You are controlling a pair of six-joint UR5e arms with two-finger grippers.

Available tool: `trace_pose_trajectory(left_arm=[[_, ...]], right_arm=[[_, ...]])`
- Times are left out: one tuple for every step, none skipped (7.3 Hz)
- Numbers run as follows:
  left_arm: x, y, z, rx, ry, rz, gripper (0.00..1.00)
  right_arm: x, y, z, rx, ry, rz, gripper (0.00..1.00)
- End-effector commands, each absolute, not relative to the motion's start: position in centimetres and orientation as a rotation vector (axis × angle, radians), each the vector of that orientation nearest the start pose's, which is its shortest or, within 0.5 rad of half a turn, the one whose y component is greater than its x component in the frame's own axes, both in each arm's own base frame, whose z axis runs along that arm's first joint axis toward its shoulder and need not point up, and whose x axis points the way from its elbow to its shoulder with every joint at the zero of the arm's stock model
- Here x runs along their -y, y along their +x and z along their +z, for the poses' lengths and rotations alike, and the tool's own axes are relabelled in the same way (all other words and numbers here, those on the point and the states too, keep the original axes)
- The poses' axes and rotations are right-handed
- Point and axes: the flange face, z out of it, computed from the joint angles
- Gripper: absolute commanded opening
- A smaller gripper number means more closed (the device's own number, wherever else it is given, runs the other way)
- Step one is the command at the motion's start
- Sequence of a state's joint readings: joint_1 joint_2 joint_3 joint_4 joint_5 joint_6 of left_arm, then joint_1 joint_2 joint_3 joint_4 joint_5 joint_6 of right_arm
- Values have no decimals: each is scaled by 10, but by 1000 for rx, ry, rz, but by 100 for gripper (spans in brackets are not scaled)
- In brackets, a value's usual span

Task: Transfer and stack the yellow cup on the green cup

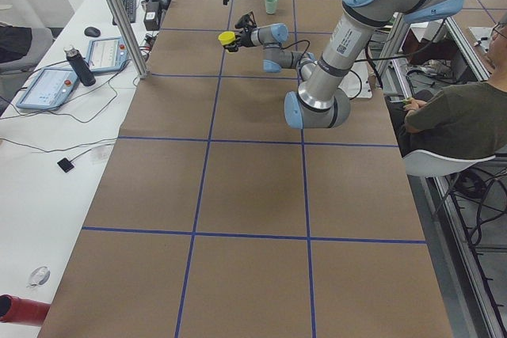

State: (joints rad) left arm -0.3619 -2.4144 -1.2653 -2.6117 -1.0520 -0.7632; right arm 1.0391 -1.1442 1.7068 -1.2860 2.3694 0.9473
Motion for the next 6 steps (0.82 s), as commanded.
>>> trace_pose_trajectory(left_arm=[[426, 636, 141, -1120, 1219, 45, 62], [418, 636, 137, -1171, 1234, 49, 61], [411, 639, 135, -1173, 1260, 123, 58], [407, 639, 135, -1200, 1270, 129, 59], [402, 641, 132, -1205, 1273, 127, 61], [401, 641, 135, -1202, 1274, 127, 62]], right_arm=[[571, -292, 290, 1112, 64, -9, 100], [565, -299, 287, 1132, 32, -36, 100], [557, -310, 286, 1146, 1, -63, 100], [550, -323, 286, 1146, -12, -84, 100], [544, -332, 284, 1149, -21, -101, 100], [541, -333, 283, 1163, -43, -114, 100]])
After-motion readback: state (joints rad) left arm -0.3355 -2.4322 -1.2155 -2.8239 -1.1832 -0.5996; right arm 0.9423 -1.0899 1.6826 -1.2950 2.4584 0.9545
